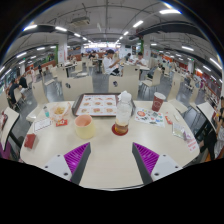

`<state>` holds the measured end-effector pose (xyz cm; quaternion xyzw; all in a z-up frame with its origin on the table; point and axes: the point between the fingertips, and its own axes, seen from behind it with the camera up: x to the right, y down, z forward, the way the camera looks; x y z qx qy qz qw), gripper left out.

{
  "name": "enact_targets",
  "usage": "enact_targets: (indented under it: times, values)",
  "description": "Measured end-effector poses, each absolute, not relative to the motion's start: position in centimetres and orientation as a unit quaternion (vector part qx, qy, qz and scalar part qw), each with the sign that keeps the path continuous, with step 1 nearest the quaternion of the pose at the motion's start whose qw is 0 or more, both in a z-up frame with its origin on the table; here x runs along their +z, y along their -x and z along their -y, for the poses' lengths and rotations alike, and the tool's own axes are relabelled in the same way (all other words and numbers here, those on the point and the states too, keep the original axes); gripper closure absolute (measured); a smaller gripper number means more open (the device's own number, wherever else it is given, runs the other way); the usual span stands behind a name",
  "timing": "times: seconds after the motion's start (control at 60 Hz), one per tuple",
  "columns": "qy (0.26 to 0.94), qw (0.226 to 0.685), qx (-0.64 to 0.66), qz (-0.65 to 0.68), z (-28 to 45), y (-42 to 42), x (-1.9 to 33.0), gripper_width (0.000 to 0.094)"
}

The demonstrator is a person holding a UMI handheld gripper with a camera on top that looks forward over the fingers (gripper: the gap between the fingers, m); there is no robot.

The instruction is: Pour water

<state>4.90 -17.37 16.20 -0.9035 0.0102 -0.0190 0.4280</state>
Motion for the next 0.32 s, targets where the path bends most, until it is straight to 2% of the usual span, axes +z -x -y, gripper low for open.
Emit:
enact_targets:
  times: [0.317]
  values:
    - [0.903, 0.428, -0.041, 0.013, 20.6, -3.8, 17.4, 0.0092]
